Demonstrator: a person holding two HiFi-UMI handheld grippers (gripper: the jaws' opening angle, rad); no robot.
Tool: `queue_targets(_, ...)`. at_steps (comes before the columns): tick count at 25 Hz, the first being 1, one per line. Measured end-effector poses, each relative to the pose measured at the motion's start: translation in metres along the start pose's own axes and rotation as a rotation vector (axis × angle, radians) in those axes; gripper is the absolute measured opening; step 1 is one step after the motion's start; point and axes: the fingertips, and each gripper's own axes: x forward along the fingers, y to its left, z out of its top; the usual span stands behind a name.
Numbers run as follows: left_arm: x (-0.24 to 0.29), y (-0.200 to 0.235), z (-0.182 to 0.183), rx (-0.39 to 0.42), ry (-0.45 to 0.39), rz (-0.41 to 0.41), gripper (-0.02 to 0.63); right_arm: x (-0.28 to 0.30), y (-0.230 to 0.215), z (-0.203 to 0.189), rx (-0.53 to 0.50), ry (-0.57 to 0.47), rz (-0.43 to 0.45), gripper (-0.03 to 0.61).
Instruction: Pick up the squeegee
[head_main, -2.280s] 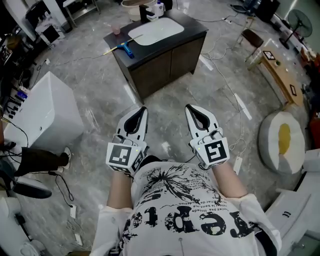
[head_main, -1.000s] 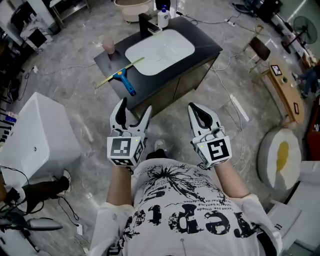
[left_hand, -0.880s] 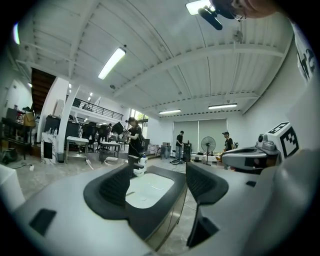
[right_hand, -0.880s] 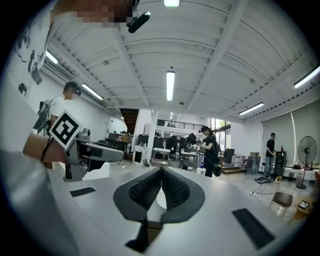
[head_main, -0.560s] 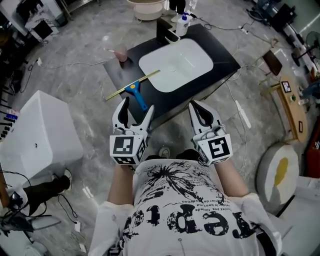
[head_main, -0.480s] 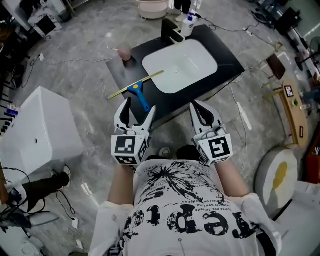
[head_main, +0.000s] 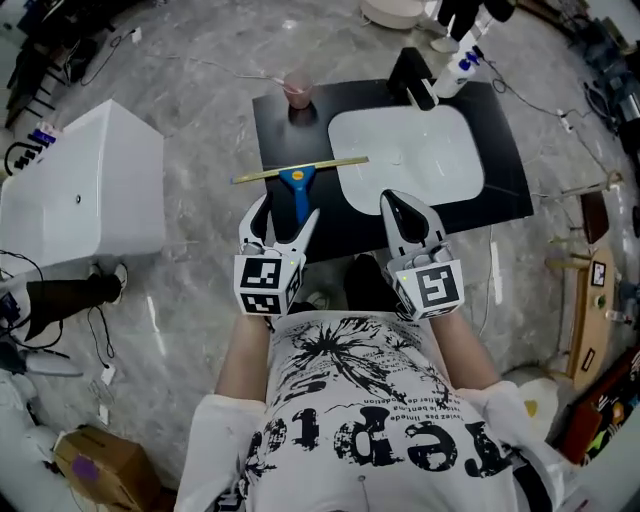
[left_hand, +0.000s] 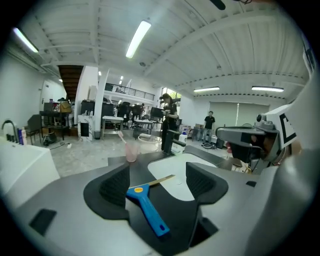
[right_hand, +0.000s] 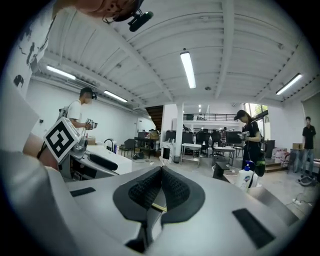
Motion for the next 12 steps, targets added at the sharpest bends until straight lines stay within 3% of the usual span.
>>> queue_targets(7, 0.060, 0.019, -0.047, -0.126, 0.140, 0.184, 0.341, 0.074, -0.056, -0.030, 0.018, 0.059, 0.171, 0.014)
queue_targets(12, 0.098, 0.035, -0.084, -0.181, 0.230, 0.253, 0.341, 0.111, -0.080, -0.062, 0.041, 0.097, 0.244, 0.014)
